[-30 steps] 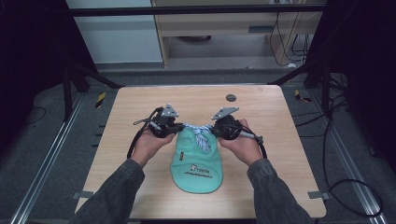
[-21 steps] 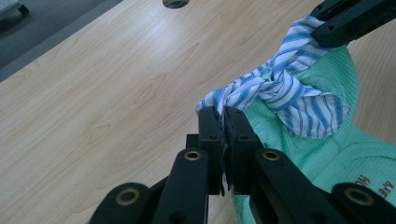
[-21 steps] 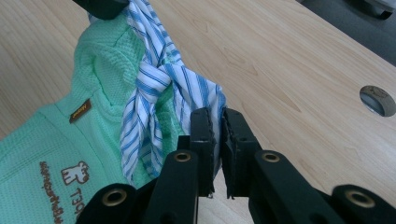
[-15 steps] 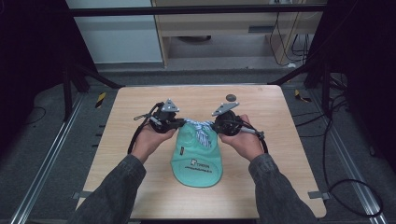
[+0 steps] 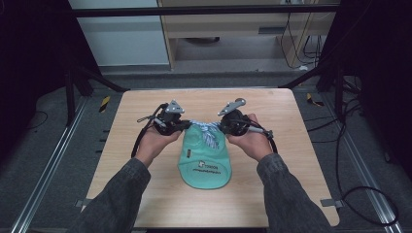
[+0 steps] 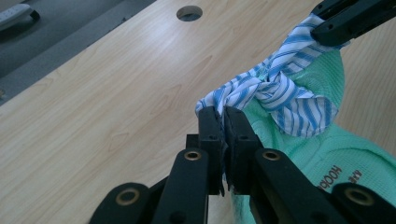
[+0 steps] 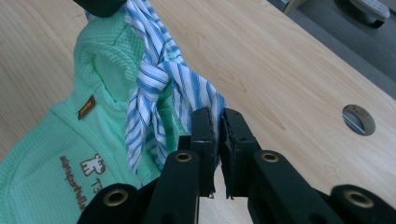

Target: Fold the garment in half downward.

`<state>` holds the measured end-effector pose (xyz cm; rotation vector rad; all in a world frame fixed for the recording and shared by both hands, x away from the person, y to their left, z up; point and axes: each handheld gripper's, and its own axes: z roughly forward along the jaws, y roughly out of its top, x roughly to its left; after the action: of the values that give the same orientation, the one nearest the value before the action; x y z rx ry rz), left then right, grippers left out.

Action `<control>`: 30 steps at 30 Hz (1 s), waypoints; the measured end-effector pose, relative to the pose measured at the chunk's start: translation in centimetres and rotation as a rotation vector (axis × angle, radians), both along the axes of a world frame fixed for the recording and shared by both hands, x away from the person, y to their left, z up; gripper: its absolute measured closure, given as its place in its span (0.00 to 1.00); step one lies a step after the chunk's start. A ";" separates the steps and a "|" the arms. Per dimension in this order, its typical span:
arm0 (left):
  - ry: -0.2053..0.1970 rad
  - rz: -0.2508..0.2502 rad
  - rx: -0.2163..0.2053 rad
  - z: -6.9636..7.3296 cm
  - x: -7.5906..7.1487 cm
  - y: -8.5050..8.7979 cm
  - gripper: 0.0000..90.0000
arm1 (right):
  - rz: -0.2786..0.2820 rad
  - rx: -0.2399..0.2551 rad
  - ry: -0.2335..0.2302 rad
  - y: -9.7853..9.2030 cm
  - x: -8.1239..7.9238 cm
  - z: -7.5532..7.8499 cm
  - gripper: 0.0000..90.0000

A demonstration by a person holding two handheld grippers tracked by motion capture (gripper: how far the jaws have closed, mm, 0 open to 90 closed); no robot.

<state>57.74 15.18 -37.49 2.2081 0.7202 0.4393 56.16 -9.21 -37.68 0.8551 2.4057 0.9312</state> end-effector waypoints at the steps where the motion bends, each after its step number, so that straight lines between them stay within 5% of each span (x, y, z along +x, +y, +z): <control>1: -0.002 0.000 -0.003 0.1 0.2 0.0 0.96 | -0.001 -0.002 -0.005 0.0 0.1 0.2 0.93; 30: -0.036 0.017 0.059 -0.8 1.9 -0.9 0.96 | -0.023 -0.039 -0.026 0.3 2.5 -1.3 0.94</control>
<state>59.67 14.25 -38.26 2.2448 0.7157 0.5134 58.70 -8.94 -39.00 0.8494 2.3786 0.8783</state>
